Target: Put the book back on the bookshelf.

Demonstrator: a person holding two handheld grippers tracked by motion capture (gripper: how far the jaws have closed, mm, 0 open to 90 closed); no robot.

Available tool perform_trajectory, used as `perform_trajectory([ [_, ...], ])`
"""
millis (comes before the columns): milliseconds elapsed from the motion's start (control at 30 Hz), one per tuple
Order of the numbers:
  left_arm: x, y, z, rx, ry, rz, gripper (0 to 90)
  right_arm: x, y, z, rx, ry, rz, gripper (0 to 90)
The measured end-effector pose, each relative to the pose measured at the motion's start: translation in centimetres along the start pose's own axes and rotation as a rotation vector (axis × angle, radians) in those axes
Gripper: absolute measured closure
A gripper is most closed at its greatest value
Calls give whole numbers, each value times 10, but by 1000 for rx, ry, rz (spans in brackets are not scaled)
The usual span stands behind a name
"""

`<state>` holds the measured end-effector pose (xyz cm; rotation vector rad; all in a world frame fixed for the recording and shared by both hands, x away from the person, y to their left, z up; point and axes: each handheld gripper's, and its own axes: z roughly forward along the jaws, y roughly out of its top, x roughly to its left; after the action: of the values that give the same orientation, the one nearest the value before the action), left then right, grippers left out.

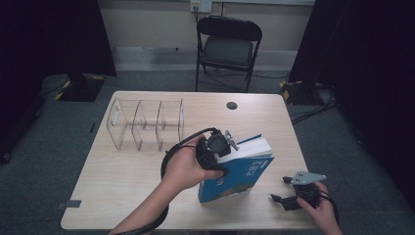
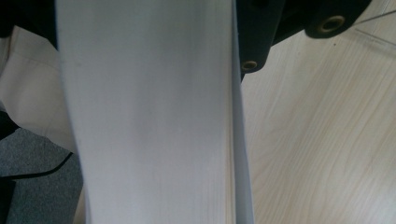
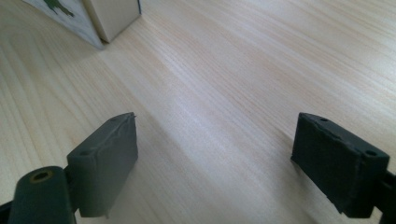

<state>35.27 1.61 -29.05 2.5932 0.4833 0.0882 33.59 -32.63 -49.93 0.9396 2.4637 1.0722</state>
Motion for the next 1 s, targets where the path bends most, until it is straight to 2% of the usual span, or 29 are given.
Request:
perform_trajectory([
  [300,6,-13,-14,15,19,-54,619,0,0,0,1,-1,-1,136],
  [467,9,-20,-23,23,35,-62,619,0,0,0,1,-2,1,136],
  [567,12,-24,-28,22,37,-90,619,0,0,0,1,-1,1,136],
  [1000,23,-36,-42,49,60,-121,619,0,0,0,1,-1,1,136],
])
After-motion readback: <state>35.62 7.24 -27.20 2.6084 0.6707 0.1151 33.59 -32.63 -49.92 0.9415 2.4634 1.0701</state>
